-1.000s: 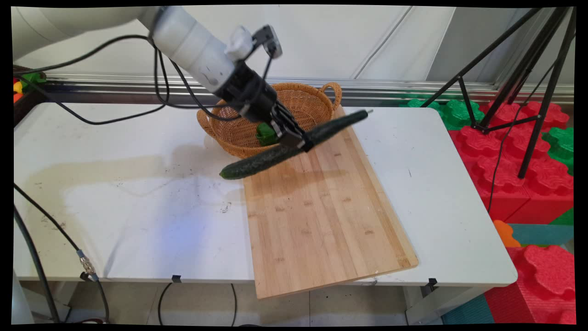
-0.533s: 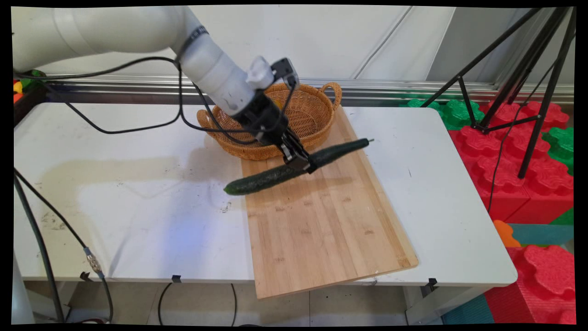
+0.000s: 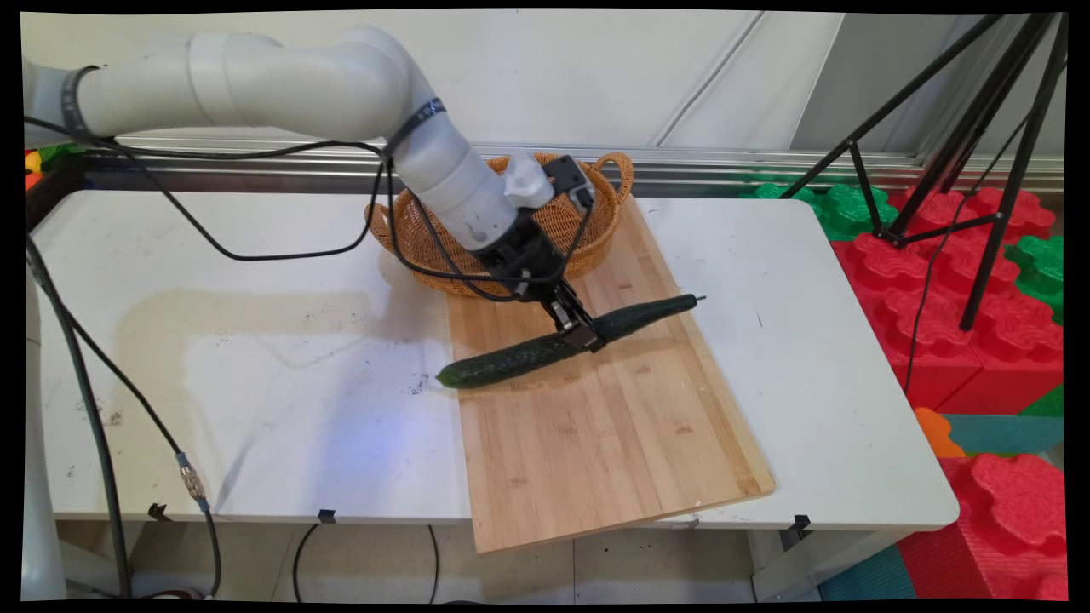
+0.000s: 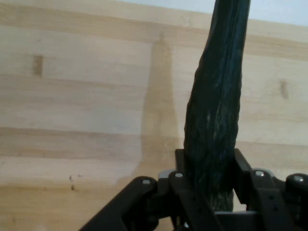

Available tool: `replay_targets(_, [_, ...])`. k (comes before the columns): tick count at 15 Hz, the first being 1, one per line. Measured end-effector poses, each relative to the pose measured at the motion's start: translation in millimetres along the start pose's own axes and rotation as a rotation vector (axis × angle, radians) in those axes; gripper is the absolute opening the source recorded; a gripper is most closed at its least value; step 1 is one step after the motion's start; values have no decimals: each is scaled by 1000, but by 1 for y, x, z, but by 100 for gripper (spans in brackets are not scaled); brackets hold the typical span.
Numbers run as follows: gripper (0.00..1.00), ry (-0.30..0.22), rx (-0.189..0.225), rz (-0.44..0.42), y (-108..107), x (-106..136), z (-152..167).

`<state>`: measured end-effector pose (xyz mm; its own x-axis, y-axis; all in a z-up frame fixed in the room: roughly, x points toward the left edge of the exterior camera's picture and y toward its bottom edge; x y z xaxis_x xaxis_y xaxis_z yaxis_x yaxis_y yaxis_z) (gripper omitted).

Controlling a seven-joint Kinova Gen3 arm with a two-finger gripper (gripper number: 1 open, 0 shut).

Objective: Place the picked object on the cutting board

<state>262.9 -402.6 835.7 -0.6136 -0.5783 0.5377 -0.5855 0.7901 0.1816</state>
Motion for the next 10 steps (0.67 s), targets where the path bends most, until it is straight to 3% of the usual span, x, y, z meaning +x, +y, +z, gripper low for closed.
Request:
replay_targets(5, [0, -22, 6, -11, -1, 9, 27])
replay_targets(6, [100, -24, 8, -11, -2, 10, 30])
replay_targets(10, [100, -31, 18, -9, -4, 13, 38])
